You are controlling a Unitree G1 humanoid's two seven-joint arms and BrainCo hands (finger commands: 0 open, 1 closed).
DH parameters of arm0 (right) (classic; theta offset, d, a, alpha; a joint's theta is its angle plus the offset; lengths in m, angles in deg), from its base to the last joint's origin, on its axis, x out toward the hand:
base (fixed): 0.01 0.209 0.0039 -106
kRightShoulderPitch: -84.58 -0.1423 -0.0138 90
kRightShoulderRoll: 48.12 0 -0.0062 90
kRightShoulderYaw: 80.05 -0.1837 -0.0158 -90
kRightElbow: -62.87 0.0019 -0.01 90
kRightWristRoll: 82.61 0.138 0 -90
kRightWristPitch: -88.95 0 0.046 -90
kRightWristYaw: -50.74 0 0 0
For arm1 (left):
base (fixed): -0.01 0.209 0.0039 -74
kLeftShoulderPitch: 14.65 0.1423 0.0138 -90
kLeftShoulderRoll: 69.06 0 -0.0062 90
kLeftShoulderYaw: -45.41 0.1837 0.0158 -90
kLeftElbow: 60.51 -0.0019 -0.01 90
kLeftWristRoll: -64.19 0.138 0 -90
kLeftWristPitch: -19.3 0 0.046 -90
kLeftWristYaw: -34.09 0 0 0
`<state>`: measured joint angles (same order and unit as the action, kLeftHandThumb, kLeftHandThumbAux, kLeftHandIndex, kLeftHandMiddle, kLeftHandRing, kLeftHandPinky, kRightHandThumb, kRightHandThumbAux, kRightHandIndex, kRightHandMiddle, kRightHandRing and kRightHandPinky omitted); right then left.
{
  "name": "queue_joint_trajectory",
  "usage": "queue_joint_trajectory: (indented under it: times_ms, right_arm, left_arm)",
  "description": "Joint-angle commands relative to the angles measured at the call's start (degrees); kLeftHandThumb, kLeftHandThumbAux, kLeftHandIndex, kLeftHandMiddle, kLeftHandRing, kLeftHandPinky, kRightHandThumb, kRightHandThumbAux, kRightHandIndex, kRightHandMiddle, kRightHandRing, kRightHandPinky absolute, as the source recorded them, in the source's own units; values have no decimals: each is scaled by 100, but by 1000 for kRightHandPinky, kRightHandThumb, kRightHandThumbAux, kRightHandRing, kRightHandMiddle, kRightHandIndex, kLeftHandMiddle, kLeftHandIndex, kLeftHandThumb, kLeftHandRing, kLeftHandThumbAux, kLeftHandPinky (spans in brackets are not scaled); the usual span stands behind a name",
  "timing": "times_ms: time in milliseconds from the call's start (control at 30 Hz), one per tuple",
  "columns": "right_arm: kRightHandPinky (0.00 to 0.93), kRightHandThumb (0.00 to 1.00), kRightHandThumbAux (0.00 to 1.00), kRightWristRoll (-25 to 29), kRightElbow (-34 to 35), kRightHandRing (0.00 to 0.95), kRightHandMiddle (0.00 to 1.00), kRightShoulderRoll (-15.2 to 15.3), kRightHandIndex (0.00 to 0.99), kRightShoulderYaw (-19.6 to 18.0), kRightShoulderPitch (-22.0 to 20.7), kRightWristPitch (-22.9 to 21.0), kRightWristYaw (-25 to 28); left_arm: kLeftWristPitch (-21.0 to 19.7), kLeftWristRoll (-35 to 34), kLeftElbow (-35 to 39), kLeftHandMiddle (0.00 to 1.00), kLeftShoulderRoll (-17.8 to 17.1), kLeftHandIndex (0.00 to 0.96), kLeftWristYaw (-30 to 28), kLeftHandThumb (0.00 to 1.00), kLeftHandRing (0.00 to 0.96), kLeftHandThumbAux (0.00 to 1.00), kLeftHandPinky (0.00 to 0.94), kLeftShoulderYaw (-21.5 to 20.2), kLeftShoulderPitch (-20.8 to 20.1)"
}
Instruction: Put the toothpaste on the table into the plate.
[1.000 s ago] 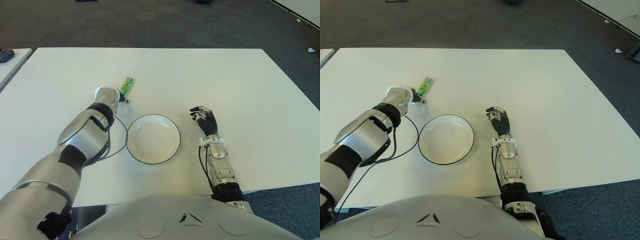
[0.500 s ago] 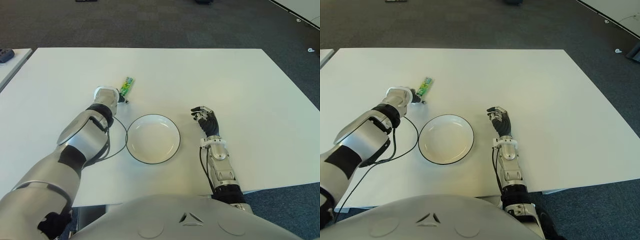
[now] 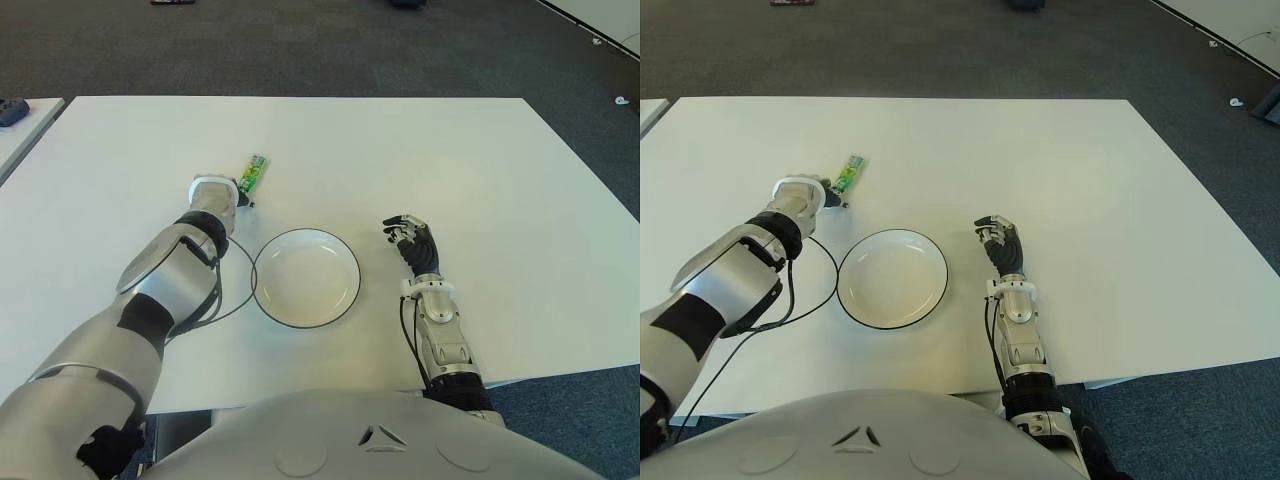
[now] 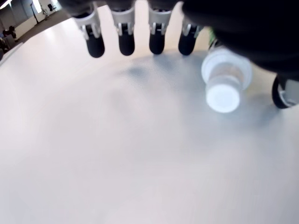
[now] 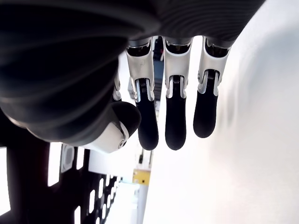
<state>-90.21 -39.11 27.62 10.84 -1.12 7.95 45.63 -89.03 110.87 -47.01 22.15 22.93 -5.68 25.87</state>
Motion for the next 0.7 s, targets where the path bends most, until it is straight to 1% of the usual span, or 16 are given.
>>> queue_joint_trajectory:
  times_ms: [33,233,300,333,400,433,500,600,700]
  right_arm:
    - [415,706,732,62,49,394,403,-8,418,-36,55,-79,4]
    - [421,706,731,74,76,395,404,-4,419,-50,74,-89,14]
    - [420,706,731,81,96,395,404,-3,419,-52,93,-86,23]
    - [420,706,731,88,102,395,404,-2,419,-55,99,-80,29]
    - [425,706,731,105,107,396,405,0,420,-63,109,-60,41]
    - [426,706,731,110,108,397,406,-1,420,-66,112,-54,44]
    - [431,706,731,111,119,400,407,-2,420,-70,118,-54,47]
    - [433,706,731,102,136,403,410,-4,420,-72,128,-54,45]
    - [431,705,731,92,150,402,409,-3,420,-72,132,-67,46]
  left_arm:
    - [-105,-88,-111,12,97,94,54,299,0,328,50,-45,312]
    - [-231,-262,-103,35,140,157,307,348,6,380,76,-228,359]
    - [-273,-319,-100,57,156,220,412,372,22,414,96,-301,377]
    - [-304,-360,-97,60,165,229,502,376,25,418,99,-355,385]
    - [-368,-461,-91,99,182,307,732,402,55,469,127,-479,405]
    - [-359,-524,-100,107,173,322,876,407,61,480,133,-554,417]
    - [-380,-603,-107,170,177,388,1101,429,121,543,163,-655,431]
    - [-517,-687,-106,220,231,416,1413,611,166,650,212,-757,436]
    - [-652,-727,-131,249,303,428,1650,673,194,686,242,-814,428]
